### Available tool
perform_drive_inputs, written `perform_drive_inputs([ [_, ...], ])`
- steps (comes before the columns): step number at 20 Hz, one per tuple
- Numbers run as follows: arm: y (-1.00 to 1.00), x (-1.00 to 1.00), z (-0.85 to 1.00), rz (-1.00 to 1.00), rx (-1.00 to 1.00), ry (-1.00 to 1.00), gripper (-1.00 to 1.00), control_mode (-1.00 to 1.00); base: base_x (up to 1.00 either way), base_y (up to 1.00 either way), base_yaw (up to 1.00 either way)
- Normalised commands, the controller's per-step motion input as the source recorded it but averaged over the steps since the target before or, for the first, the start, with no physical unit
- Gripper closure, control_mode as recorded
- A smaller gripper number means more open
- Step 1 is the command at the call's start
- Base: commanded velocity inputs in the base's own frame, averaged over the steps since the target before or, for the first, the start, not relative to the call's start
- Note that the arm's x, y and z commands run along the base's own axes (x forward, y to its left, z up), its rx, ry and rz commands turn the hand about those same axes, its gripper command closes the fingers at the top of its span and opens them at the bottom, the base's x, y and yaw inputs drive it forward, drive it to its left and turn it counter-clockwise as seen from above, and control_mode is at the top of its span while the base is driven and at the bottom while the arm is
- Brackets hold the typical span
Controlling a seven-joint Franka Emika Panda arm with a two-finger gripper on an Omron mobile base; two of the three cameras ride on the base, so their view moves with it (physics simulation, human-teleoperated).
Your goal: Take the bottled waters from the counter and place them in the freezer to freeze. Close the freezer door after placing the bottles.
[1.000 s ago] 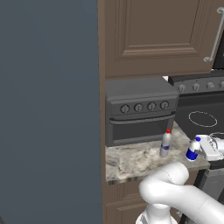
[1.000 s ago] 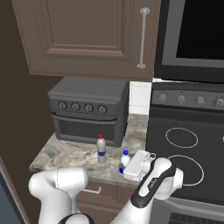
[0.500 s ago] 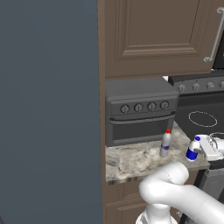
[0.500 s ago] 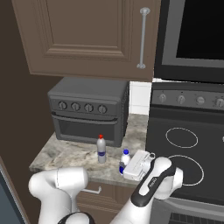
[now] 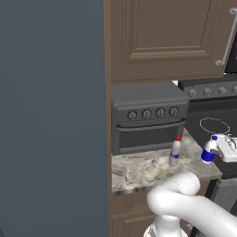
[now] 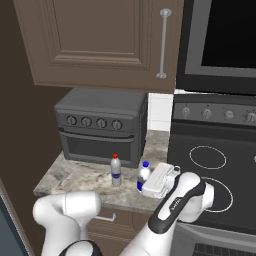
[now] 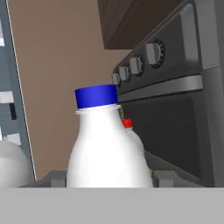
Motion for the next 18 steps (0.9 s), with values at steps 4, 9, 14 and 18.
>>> perform_drive_inputs([
  [4, 0.31, -0.6, 1.0, 0.0, -0.04, 0.0, 1.0, -1.0, 0.0, 0.0, 0.0],
  [9, 0.59, -0.71, 1.0, 0.0, -0.08, 0.0, 1.0, -1.0, 0.0, 0.0, 0.0],
  [14, 0.91, -0.54, 0.66, 0.07, -0.01, 0.06, 1.0, -1.0, 0.0, 0.0, 0.0],
  [18, 1.0, -0.28, 0.48, 0.05, -0.02, 0.01, 1.0, -1.0, 0.0, 0.0, 0.0],
])
